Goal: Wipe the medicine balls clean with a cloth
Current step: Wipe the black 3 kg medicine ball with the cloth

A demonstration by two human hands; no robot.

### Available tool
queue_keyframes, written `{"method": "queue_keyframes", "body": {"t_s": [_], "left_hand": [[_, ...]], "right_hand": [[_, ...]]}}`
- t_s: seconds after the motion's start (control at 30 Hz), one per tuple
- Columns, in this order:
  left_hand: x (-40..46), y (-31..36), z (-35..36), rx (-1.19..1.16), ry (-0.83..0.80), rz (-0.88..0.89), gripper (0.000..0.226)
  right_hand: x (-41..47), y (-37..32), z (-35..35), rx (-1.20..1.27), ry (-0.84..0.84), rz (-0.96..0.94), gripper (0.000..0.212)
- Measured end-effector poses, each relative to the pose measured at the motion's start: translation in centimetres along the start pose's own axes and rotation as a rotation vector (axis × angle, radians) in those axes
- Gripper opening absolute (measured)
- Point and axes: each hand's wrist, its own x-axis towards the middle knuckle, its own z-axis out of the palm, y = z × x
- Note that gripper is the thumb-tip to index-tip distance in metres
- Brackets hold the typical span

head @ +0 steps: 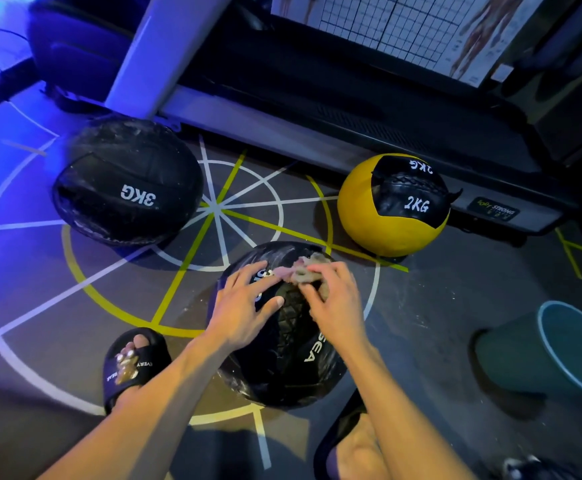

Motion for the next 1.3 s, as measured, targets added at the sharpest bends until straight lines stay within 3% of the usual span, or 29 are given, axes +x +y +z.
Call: {"method": "queue_keyframes", "body": {"t_s": [0.07,0.17,0.33,0.47,0.53,0.63,0.73,0.8,0.87,0.93,1.0,1.1,1.17,1.23,1.3], "left_hand": [[-0.2,0.2,0.1,0.012,-0.002,0.001,0.048],[-0.6,-0.1,0.1,0.018,-0.006,0.009,0.052],[-0.9,0.5,0.7,0.001,0.021,0.025,0.049],[-0.8,0.1,0.7,0.007,0.039,0.018,0.047],[-0.8,0.1,0.7,0.013,0.026,0.021,0.047],[-0.9,0.3,0.9,-0.004,0.020,0.018,0.048],[-0.9,0.3,0.9,-0.031,0.032,0.021,0.048],[-0.9,0.3,0.9,-0.033,0.030,0.019,0.048],[-0.9,0.3,0.8,-0.019,0.030,0.020,0.047],[-0.9,0.1,0.8,-0.017,0.027,0.026,0.047],[-1.0,-0.1,0.7,-0.048,0.025,0.021,0.048],[-1.2,0.0,0.8,-0.055,0.026,0.021,0.050],[-1.1,0.0,1.0,-0.043,0.029,0.026,0.051],[-1.3,0.0,1.2,-0.027,0.038,0.035,0.053],[-1.5,-0.1,1.3,-0.037,0.045,0.043,0.052]], "right_hand": [[-0.7,-1.2,0.4,-0.004,0.034,-0.006,0.020],[-2.7,-2.9,0.7,-0.079,-0.174,-0.235,0.022],[1.4,-0.9,-0.5,-0.047,0.031,0.134,0.008],[-1.0,-2.5,0.9,-0.132,-0.158,-0.121,0.021],[-0.6,-1.3,0.3,-0.137,-0.160,-0.105,0.024],[0.9,0.0,-1.4,-0.136,-0.075,0.053,0.020],[1.6,0.9,-3.1,-0.048,0.140,0.178,0.015],[1.2,0.1,-3.3,-0.013,0.123,0.049,0.016],[0.0,-1.1,-2.3,-0.095,-0.160,-0.156,0.024],[-1.0,-1.0,-2.0,-0.166,-0.324,-0.194,0.029],[-0.6,0.8,-3.1,-0.182,-0.279,-0.089,0.020],[-0.3,2.7,-4.2,-0.172,-0.055,0.039,0.012],[-0.7,1.5,-3.2,-0.050,-0.025,-0.040,0.024],[-1.7,0.7,-2.0,-0.076,-0.138,-0.201,0.036],[-1.4,2.3,-1.8,-0.095,-0.088,-0.236,0.040]]}}
